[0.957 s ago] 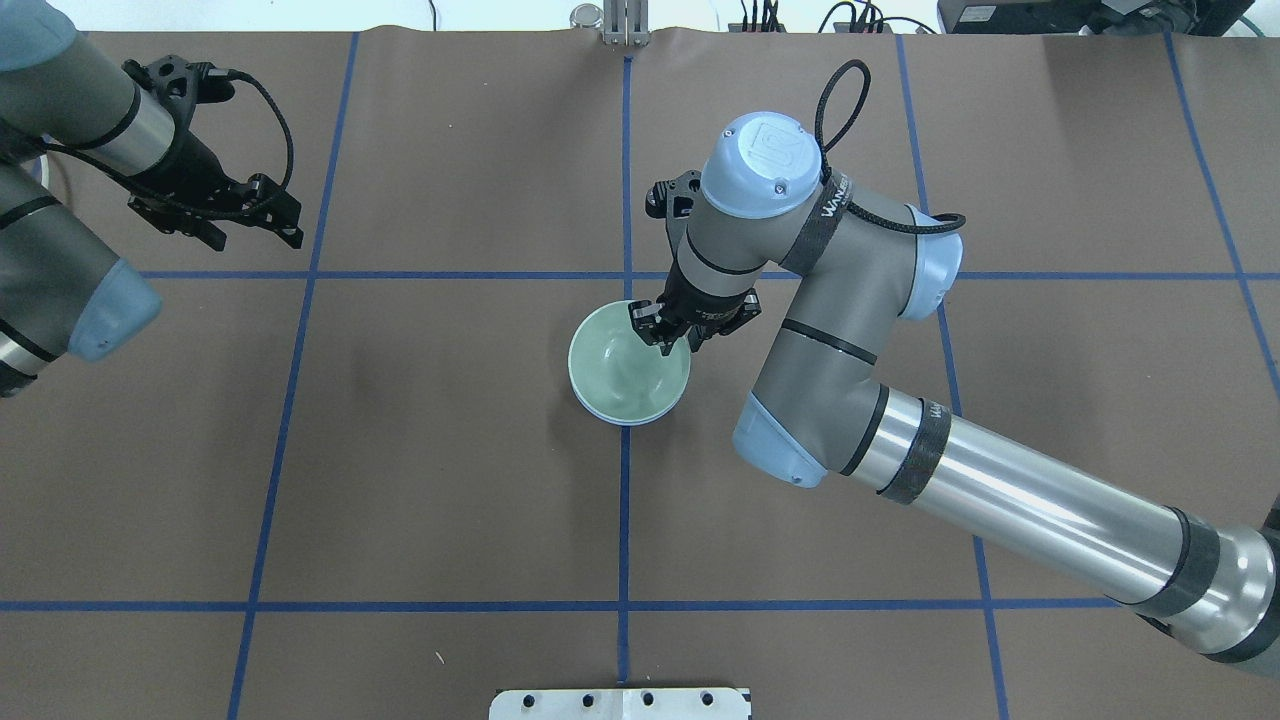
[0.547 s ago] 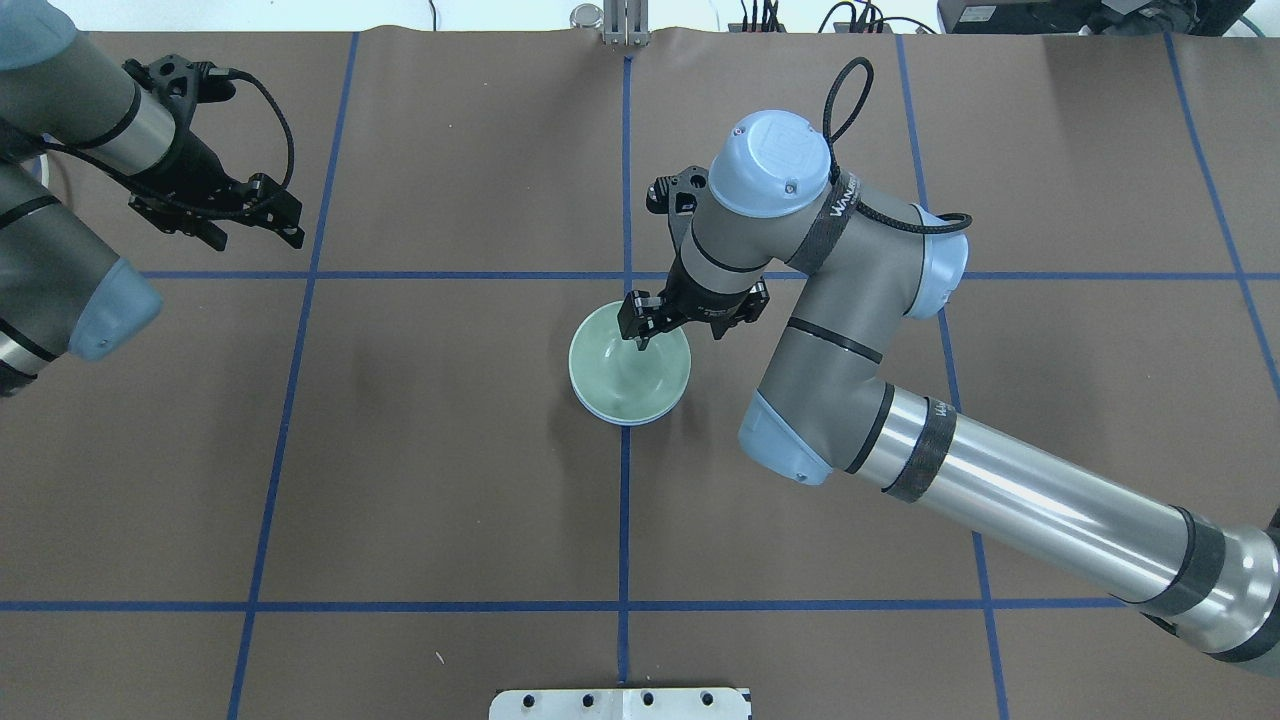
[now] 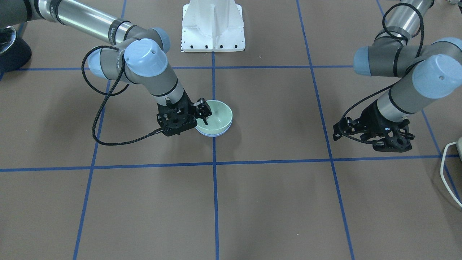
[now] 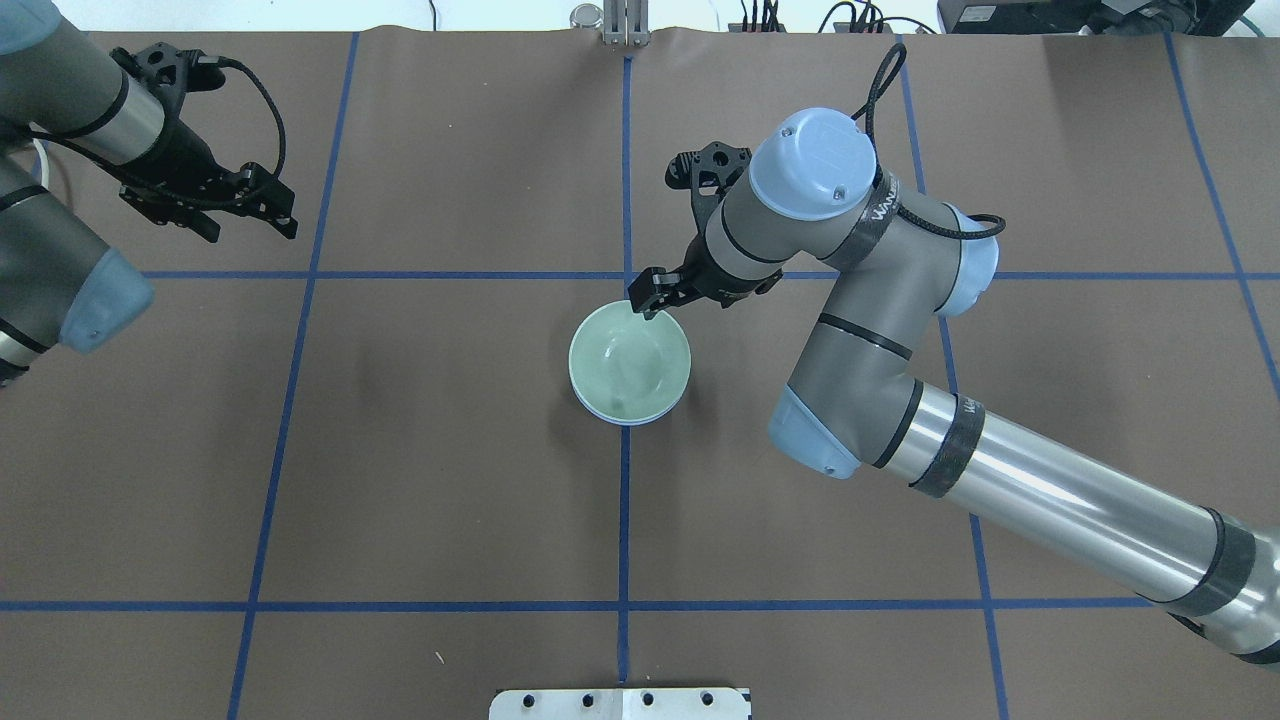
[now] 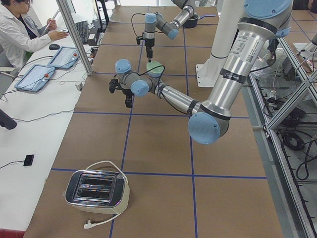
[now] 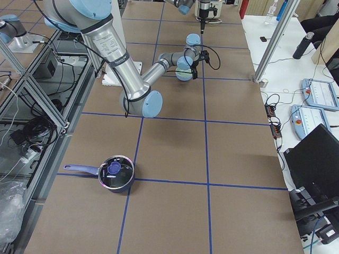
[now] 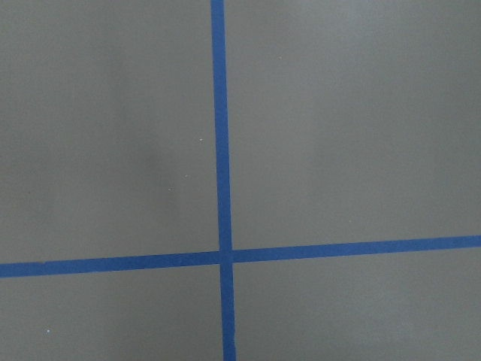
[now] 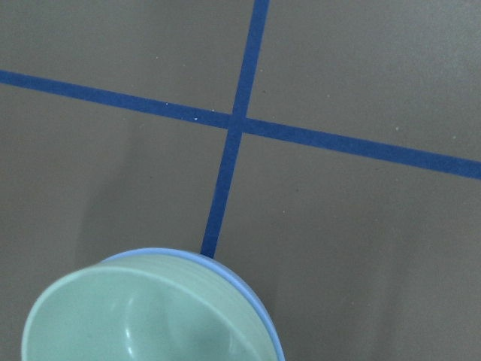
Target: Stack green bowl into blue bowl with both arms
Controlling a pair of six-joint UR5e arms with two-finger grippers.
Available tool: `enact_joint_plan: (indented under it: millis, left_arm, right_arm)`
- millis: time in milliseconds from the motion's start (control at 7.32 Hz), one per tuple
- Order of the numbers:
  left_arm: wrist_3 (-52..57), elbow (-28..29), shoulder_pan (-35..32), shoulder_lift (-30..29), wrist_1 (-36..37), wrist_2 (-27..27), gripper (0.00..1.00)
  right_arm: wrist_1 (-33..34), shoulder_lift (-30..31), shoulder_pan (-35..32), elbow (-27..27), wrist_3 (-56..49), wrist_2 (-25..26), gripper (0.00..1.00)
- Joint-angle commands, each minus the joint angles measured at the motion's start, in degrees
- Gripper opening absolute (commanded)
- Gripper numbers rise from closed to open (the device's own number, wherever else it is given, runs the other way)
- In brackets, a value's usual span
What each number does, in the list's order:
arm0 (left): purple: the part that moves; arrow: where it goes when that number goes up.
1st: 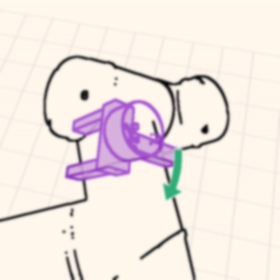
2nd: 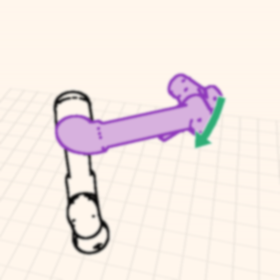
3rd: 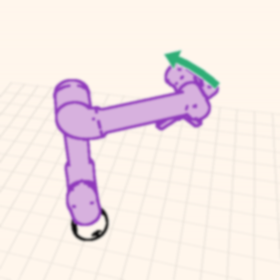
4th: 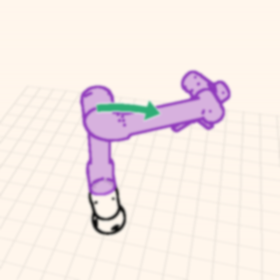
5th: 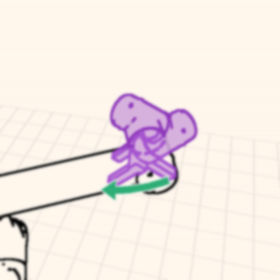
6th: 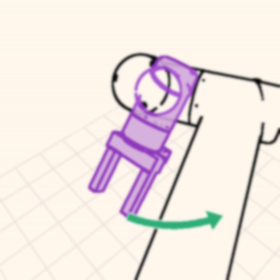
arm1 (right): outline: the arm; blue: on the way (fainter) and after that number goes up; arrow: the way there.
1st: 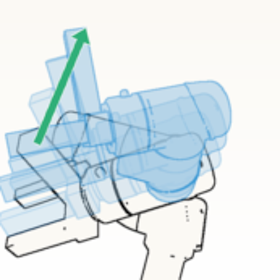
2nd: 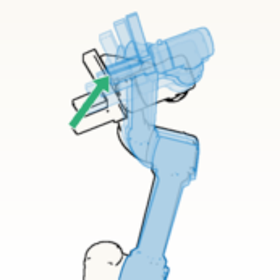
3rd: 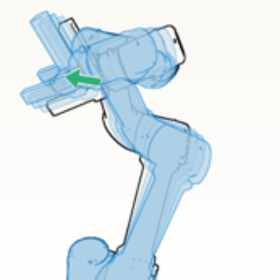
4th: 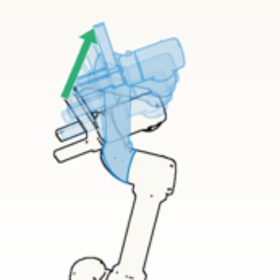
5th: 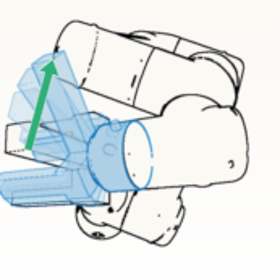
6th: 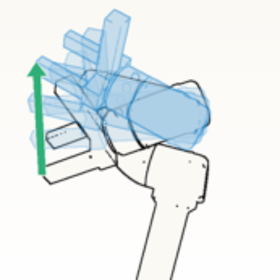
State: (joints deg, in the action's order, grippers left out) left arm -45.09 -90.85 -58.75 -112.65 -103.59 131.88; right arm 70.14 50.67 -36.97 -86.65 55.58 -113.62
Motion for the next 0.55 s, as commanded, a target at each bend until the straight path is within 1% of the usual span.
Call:
enact_joint_plan:
  millis: [0, 137, 273, 410]
  left_arm:
    - [0.1, 0.1, -0.7, 0.0, 0.1, 0.0, 0.97]
    - [3.2, 0.3, -0.9, 0.1, 0.1, 0.0, 0.97]
    - [6.7, 0.8, -2.4, 0.5, 1.1, 0.0, 0.97]
    - [12.4, 0.9, -4.4, 0.9, 3.8, 0.0, 0.98]
  right_arm:
    - [-3.1, 1.3, -0.6, -0.5, 0.4, 2.9, 1.0]
    - [-3.1, 2.2, -1.1, -2.5, 0.4, 3.0, 1.0]
    - [-2.9, 5.4, -2.6, -4.9, -0.4, 2.7, 1.0]
    - [-2.2, 10.5, -4.6, -9.8, -0.6, 1.9, 1.0]
